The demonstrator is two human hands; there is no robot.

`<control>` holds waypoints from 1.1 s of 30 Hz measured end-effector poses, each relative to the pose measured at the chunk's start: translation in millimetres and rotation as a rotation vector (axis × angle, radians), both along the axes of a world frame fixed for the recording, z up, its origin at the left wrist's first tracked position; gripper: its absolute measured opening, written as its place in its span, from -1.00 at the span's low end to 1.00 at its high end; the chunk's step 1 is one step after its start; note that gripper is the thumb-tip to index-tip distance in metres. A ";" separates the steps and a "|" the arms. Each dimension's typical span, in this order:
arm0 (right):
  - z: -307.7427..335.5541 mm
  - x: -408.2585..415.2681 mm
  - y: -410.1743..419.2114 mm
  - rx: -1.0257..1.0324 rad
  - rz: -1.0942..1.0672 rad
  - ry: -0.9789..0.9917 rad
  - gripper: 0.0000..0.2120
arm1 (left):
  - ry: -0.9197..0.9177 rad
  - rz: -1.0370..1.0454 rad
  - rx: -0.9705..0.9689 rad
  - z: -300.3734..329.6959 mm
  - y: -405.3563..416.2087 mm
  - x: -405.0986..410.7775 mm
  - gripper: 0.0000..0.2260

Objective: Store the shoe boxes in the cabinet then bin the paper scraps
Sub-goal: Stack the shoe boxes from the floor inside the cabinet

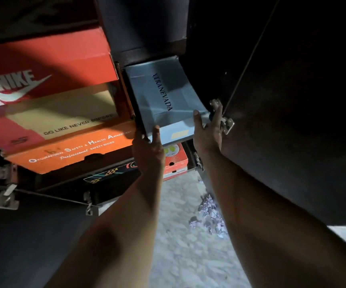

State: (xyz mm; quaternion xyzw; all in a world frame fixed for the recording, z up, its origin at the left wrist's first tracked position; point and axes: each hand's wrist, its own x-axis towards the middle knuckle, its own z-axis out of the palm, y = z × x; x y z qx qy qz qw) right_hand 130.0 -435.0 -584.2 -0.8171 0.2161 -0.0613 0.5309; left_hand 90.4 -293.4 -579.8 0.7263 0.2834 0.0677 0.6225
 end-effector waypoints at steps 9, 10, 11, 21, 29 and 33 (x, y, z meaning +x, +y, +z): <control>-62.7 -286.4 -75.5 0.213 -0.047 0.704 -0.30 | 0.537 -0.725 0.412 -51.2 -63.1 -194.3 -0.64; -65.4 -319.1 -93.5 0.203 -0.068 0.778 -0.31 | 0.575 -0.844 0.440 -56.9 -76.7 -221.1 -0.72; -68.8 -350.1 -114.8 0.192 -0.093 0.847 -0.34 | 0.588 -0.948 0.453 -63.1 -92.3 -245.4 -0.75; -114.5 -603.6 -340.8 0.220 -0.676 1.019 -0.39 | 0.617 -1.516 0.521 -97.2 -321.4 -380.4 -0.71; -193.0 -730.3 -506.0 0.323 -1.127 0.896 -0.43 | 0.649 -1.770 0.584 -196.7 -516.0 -475.2 -0.77; -256.8 -777.8 -555.5 0.341 -1.256 0.837 -0.32 | 0.672 -1.880 0.512 -260.5 -587.3 -537.0 -0.62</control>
